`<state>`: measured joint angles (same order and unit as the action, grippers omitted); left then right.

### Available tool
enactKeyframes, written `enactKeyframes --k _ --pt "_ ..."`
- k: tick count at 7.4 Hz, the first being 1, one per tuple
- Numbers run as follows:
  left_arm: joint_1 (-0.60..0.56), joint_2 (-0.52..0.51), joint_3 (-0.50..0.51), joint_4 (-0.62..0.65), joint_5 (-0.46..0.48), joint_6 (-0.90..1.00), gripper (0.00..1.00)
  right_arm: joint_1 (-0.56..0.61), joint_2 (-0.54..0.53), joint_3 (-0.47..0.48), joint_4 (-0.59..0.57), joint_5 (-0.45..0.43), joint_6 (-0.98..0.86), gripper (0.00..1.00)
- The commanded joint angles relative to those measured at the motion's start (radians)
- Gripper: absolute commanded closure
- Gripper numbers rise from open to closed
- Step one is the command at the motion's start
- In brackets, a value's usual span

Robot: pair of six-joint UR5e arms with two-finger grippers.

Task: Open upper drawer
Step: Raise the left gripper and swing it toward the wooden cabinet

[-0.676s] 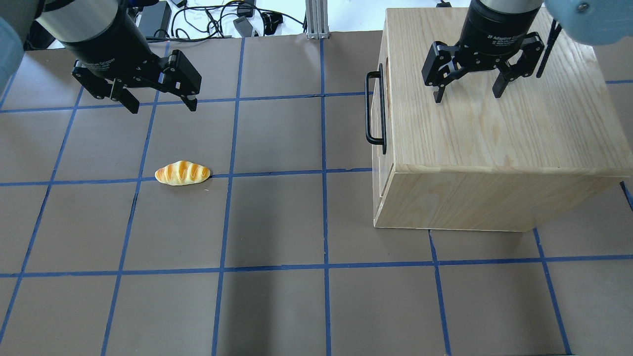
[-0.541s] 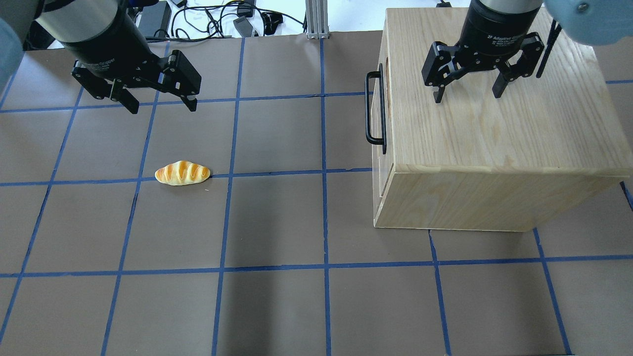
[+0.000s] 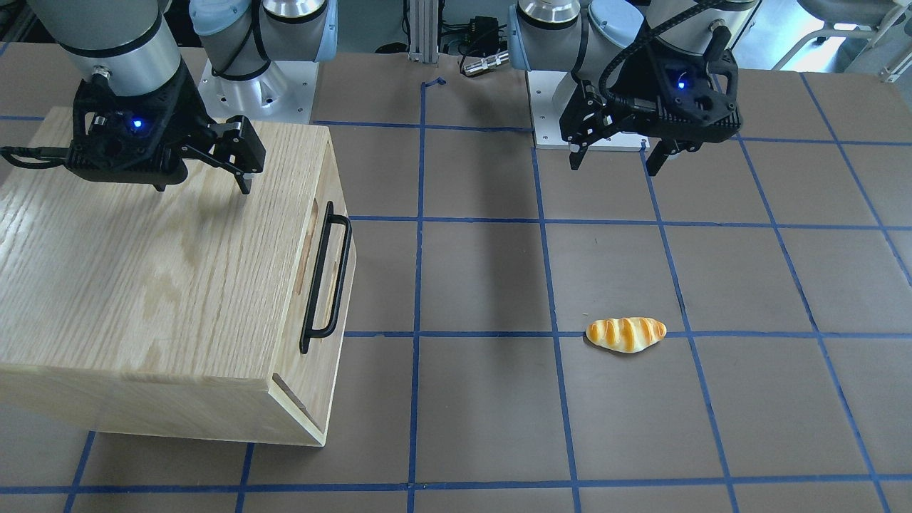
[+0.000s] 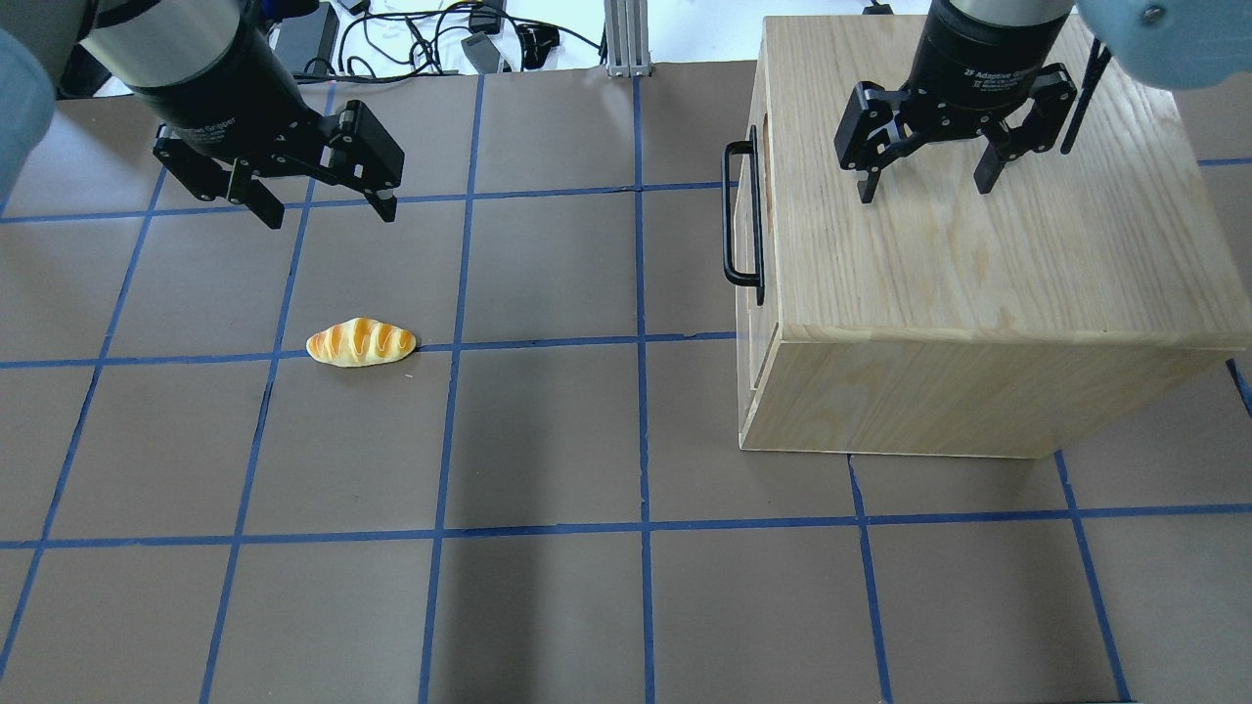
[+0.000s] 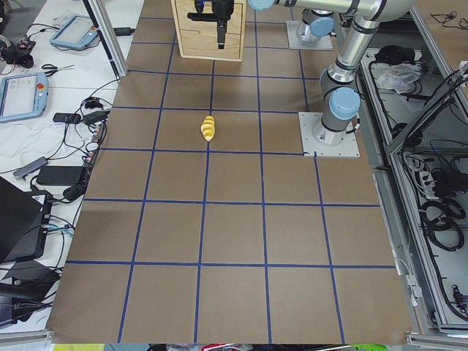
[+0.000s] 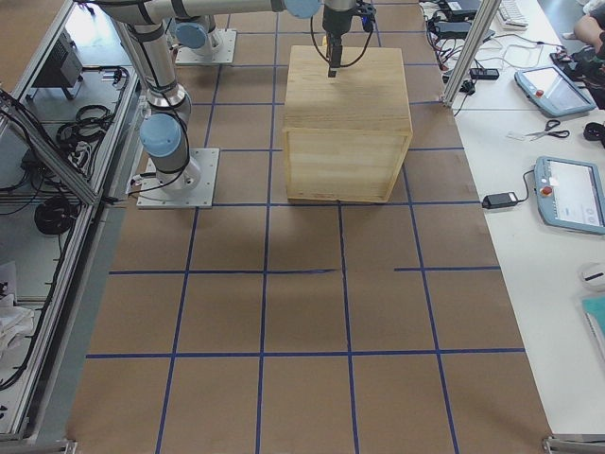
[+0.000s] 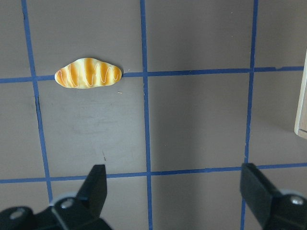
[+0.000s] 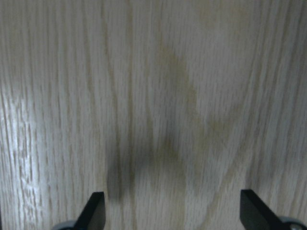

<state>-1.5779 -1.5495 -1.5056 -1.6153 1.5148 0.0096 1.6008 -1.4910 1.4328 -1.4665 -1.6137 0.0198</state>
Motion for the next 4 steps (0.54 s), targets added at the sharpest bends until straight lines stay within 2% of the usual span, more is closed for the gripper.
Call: enactKeyframes --k 1,4 --pt "-0.001 -0.001 -0.001 0.0 -0.005 -0.003 0.0 0.001 0.0 0.0 0.0 0.0 0.0 0.0" --pt "-0.002 -0.018 0.002 0.011 -0.005 -0.003 0.0 -0.001 0.0 0.0 0.0 0.0 -0.001 0.0"
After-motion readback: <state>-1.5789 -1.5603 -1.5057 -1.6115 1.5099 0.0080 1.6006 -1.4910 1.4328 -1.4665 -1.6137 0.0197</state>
